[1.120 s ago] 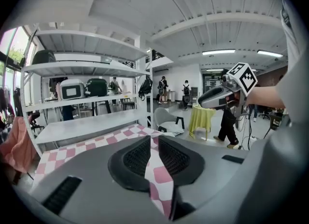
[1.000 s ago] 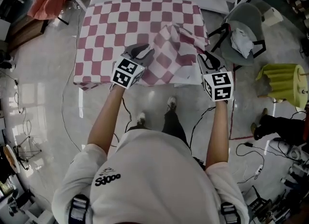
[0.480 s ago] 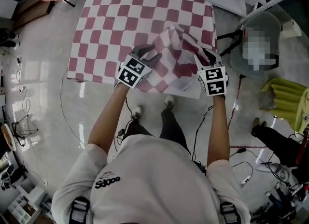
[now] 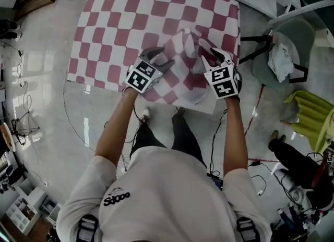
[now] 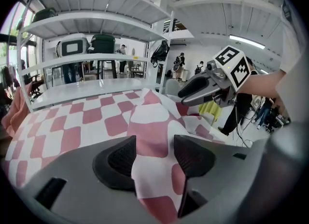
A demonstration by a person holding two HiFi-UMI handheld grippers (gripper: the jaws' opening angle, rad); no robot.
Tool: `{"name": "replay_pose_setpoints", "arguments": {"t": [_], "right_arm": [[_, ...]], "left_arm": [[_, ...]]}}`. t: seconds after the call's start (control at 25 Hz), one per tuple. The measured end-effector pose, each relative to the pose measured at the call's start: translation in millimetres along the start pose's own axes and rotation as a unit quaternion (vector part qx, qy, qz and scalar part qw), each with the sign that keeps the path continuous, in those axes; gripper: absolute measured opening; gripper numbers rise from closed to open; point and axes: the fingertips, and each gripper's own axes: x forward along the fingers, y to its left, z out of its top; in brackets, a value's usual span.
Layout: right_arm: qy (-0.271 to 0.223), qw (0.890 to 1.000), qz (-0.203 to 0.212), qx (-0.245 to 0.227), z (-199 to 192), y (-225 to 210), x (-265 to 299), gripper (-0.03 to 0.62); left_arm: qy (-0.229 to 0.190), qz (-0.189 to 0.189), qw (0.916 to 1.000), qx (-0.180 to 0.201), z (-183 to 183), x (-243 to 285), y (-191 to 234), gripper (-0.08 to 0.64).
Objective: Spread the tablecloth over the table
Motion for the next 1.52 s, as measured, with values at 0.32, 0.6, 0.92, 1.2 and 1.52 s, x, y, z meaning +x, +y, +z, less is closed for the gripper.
{"name": "replay_pose_setpoints", "arguments": {"t": [0.32, 0.6, 0.92, 1.2, 1.52], "right_arm": [[0.041, 0.999, -0.001, -0.009, -8.5, -3.8, 26.2, 0.025], [0.038, 0.999, 0.009, 0.017, -8.2, 4.0, 9.7, 0.025], [0.022, 0.997, -0.026, 0.063, -17.1, 5.1, -46.3, 0.023], [0.014, 0.992, -0.073, 0.103, -37.0, 17.1, -103.9, 0.025], [0.004, 0.986, -0.115, 0.123, -61.2, 32.5, -145.6, 0.025]], "left_arm": [[0.013, 0.004, 0.9995, -0.027, -15.9, 13.8, 9.0, 0.249], [0.022, -0.015, 0.9994, -0.023, -25.3, 13.8, 1.5, 0.183], [0.029, -0.05, 0.9983, 0.008, -22.3, 1.4, -25.4, 0.043], [-0.016, -0.12, 0.9926, 0.005, -12.3, -37.3, -74.2, 0.04], [-0.032, -0.168, 0.9851, 0.017, -19.8, -75.5, -127.8, 0.038]]}}
